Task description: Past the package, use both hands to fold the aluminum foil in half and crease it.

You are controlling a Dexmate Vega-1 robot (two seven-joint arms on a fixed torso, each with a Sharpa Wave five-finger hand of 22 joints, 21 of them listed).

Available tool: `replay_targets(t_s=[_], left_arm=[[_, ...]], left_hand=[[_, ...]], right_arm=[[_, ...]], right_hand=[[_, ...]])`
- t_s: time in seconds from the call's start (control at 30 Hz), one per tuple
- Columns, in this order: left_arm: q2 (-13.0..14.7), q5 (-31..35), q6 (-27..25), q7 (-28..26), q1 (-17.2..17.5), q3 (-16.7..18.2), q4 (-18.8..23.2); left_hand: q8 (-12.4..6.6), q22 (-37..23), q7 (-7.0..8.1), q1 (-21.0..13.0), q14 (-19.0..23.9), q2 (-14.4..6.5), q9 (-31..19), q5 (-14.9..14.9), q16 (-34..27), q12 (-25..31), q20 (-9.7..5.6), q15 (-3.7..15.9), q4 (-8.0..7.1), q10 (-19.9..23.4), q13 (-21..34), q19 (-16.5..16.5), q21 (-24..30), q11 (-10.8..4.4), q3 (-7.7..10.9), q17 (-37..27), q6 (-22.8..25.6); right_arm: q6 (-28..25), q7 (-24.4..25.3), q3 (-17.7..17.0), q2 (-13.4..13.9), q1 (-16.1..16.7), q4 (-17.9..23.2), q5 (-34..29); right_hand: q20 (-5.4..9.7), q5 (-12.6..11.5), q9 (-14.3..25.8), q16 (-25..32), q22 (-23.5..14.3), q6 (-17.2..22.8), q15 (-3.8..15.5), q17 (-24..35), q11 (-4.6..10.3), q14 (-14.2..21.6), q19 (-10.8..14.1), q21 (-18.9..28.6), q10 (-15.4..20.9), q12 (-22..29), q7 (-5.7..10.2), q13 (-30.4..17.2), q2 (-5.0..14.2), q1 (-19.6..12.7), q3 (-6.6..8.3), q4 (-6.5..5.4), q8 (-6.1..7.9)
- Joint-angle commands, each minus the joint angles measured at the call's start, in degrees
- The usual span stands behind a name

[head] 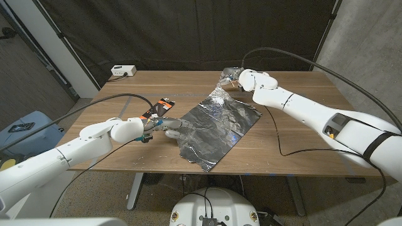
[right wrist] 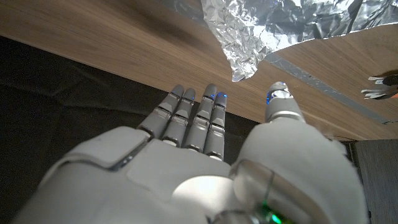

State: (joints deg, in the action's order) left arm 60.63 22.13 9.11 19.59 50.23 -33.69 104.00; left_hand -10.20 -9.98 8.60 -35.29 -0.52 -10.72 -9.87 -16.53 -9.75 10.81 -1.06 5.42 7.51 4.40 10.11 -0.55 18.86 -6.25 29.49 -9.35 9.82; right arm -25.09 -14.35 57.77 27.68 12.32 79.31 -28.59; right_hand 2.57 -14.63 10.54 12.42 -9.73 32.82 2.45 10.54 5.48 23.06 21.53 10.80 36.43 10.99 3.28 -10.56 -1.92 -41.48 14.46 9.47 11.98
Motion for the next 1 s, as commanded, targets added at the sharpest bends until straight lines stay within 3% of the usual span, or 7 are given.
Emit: replay_targets(t_s=[0.03,0.4,0.67,1.0], left_arm=[[-0.1,-0.7,0.2,0.1,-0.1,-0.2,-0.3],[-0.2,-1.4,0.5,0.3,-0.1,-0.3,-0.5],[-0.1,-1.7,-0.2,0.5,0.1,-0.1,-0.3],[-0.2,-2.3,0.6,1.2,-0.1,-0.6,-0.6]], left_hand=[[-0.14,-0.1,-0.08,-0.5,-0.2,-0.1,-0.2,-0.4,-0.4,0.3,0.45,-0.20,0.02,0.1,0.0,-1.0,-0.2,-0.09,0.43,-0.1,0.6],[-0.15,-0.2,-0.02,-0.7,-0.2,-0.1,-0.2,-0.4,-0.4,0.3,0.45,-0.25,0.01,0.2,0.0,-1.1,-0.3,-0.16,0.54,-0.1,0.7],[-0.16,-0.2,0.17,-0.7,-0.1,-0.1,-0.2,-0.4,-0.4,0.3,0.52,-0.39,-0.07,0.2,0.0,-1.1,-0.5,-0.18,0.56,-0.1,0.8],[-0.20,-0.2,0.32,-0.7,-0.2,-0.2,-0.2,-0.4,-0.4,0.3,0.54,-0.40,-0.19,0.2,0.0,-1.3,-0.7,-0.16,0.60,-0.2,1.0]], right_arm=[[0.2,1.5,2.0,-2.5,-0.5,-3.7,-0.7],[1.2,3.9,2.8,-4.2,-1.1,-6.8,-0.9],[2.1,5.9,3.4,-5.1,-1.4,-9.5,-1.1],[4.3,9.7,4.1,-6.5,-1.4,-13.4,-1.3]], right_hand=[[2.70,-0.6,0.3,0.4,-0.1,1.4,6.39,0.1,0.65,1.4,0.3,0.3,1.3,0.7,0.40,-0.2,-0.01,-1.4,0.14,0.08,0.52],[2.88,-1.4,0.5,1.2,-0.2,5.1,7.50,0.3,2.20,4.2,1.2,0.6,4.6,1.4,2.05,-0.5,0.02,-4.2,-0.03,-0.06,1.44],[3.45,-1.9,0.6,2.3,-0.2,8.3,7.75,0.4,4.18,8.0,2.8,1.0,8.7,2.2,2.82,-0.8,-0.17,-6.2,-0.62,-0.22,2.18],[4.27,-2.5,0.7,3.6,-0.2,13.4,9.63,0.7,6.05,12.2,4.7,1.2,14.2,3.2,4.62,-1.1,-0.02,-8.7,-1.51,-0.50,3.31]])
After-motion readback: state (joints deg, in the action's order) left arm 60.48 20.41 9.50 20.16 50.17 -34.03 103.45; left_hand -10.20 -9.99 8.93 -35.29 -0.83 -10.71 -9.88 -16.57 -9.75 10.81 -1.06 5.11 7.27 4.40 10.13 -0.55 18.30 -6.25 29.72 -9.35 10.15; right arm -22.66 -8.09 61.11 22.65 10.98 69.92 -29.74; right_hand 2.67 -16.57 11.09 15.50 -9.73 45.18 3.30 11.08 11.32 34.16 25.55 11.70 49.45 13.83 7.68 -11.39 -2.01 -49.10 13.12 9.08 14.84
